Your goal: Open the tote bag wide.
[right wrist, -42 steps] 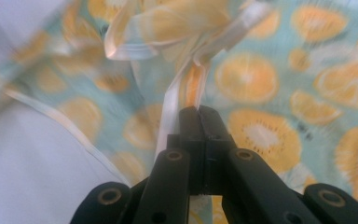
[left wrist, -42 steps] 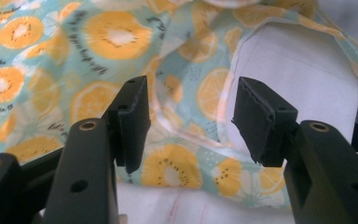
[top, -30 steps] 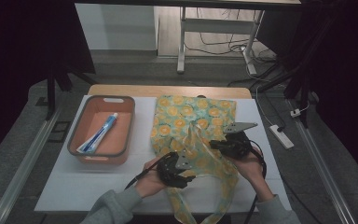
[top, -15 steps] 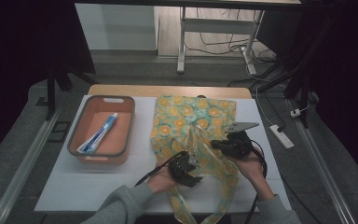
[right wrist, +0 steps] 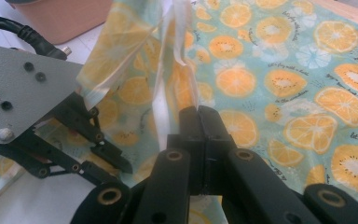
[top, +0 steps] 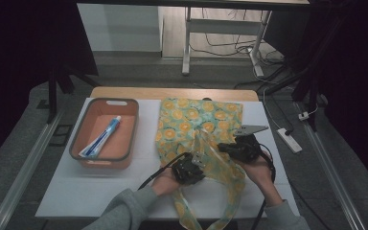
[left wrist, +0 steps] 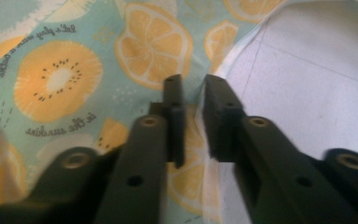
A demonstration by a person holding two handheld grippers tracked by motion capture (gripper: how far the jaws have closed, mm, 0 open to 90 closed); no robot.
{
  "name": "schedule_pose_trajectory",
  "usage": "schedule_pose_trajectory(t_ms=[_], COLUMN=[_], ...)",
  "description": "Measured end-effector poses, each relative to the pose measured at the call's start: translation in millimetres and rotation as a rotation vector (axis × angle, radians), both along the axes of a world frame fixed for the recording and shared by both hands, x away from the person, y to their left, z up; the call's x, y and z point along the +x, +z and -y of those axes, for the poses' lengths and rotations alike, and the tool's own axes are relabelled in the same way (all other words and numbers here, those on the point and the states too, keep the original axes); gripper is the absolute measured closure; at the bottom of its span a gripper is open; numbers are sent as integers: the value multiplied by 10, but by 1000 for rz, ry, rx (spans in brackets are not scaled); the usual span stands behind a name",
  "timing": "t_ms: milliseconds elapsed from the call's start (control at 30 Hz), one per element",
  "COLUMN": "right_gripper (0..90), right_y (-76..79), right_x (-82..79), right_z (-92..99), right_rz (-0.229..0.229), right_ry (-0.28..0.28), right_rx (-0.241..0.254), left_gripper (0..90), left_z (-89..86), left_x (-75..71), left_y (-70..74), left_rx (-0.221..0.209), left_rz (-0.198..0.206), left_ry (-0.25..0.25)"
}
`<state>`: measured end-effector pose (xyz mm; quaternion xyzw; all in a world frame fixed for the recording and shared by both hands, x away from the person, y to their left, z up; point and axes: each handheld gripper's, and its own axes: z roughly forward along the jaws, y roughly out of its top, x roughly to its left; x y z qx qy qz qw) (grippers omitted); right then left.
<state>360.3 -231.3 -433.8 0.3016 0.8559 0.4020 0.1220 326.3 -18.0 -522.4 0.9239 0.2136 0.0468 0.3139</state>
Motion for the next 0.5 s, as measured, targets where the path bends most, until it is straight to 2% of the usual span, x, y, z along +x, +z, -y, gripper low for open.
schedule_pose_trajectory(t_ms=[100,200,367,400,500], right_gripper=[895,895,895,895,895], right_y=[2,4,25,24,16], right_x=[8,12,31,38,60], right_z=[21,38,87,92,100], right_rz=[3,4,16,17,17], right_ry=[-4,-10,-23,-27,-40], right_rx=[3,5,18,21,24], left_gripper=[885,889,890,890,890], left_z=[2,-5,-104,-168,-225], left_x=[-11,-54,-183,-249,-312], left_y=[3,21,170,241,292], left_rx=[-1,4,-34,-56,-79], left_rz=[5,39,57,55,50], left_ry=[-1,-14,-48,-65,-86])
